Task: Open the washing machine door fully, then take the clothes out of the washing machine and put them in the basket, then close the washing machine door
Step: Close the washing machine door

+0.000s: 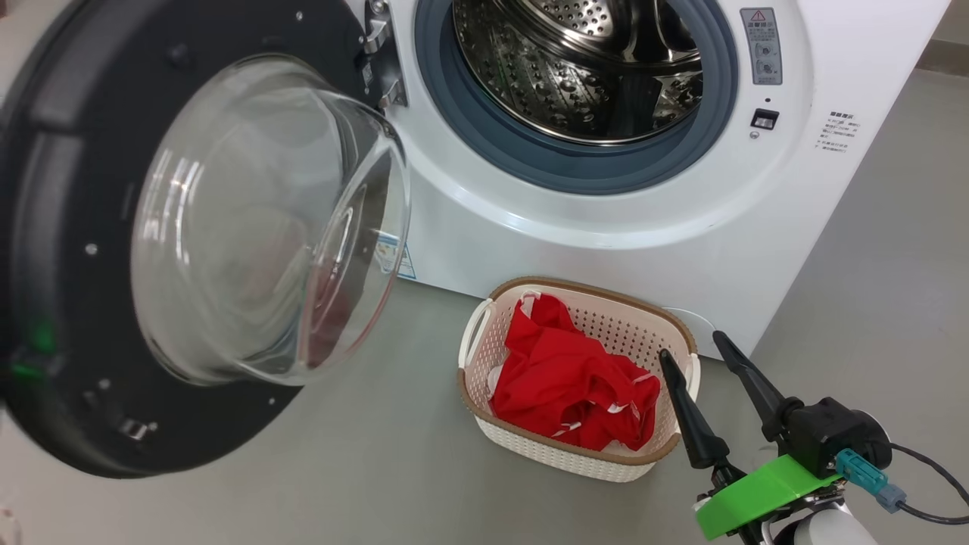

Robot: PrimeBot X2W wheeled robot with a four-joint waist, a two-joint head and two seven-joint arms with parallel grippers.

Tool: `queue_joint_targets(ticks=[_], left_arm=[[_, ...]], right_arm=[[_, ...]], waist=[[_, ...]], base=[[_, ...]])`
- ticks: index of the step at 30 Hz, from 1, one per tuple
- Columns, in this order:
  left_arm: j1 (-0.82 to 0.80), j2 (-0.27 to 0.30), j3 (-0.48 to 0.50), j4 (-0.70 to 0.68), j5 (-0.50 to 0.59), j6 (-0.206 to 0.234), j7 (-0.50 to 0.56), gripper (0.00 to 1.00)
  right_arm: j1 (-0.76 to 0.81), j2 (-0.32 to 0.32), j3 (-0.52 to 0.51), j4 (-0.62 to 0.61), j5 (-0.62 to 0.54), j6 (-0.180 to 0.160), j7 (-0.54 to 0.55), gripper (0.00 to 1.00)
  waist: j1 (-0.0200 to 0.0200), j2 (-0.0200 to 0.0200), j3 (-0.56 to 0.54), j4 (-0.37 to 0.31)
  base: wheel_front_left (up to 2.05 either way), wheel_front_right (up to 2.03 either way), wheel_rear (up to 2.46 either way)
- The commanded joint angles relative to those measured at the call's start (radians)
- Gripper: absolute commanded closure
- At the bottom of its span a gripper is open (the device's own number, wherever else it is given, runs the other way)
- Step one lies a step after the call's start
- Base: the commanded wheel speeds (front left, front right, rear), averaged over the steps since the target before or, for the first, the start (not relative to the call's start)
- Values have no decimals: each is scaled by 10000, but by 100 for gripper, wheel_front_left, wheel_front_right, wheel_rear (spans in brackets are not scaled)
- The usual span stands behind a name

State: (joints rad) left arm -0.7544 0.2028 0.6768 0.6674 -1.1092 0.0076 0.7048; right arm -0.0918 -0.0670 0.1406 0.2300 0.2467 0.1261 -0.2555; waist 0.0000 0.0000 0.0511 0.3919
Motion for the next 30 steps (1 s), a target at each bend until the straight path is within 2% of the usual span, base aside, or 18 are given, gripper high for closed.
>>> queue_joint_targets(ticks=[1, 9, 14, 20, 26, 30], left_arm=[[340, -58, 10, -658, -223, 58, 366, 100], [1311, -1123, -63, -3203, -693, 671, 1055, 100], [1833, -1416, -301, -4436, -1009, 1083, 1300, 100], [2628, -1518, -1121, -5653, -2054, 1730, 1229, 100], [3518, -1523, -2384, -6718, -3464, 2229, 561, 100], [4078, -1524, -3248, -7417, -4022, 2419, 47, 100]], right_arm=[[-246, -6, 202, -283, 66, 46, -63, 0], [-234, 35, 246, -277, 83, 46, -63, 0], [-235, 49, 222, -275, 75, 46, -63, 0], [-320, 73, 220, -277, 79, 46, -63, 0], [-438, 106, 295, -258, 107, 46, -63, 0], [-502, 122, 309, -265, 136, 46, -63, 0]], waist=[[0, 0, -1, 27], [0, 0, 40, 27], [0, 0, 96, 7], [0, 0, 199, -138], [0, 0, 271, -356], [0, 0, 321, -478]], base=[[0, 0, 0], [0, 0, 0], [0, 0, 0], [0, 0, 0], [0, 0, 0], [0, 0, 0]])
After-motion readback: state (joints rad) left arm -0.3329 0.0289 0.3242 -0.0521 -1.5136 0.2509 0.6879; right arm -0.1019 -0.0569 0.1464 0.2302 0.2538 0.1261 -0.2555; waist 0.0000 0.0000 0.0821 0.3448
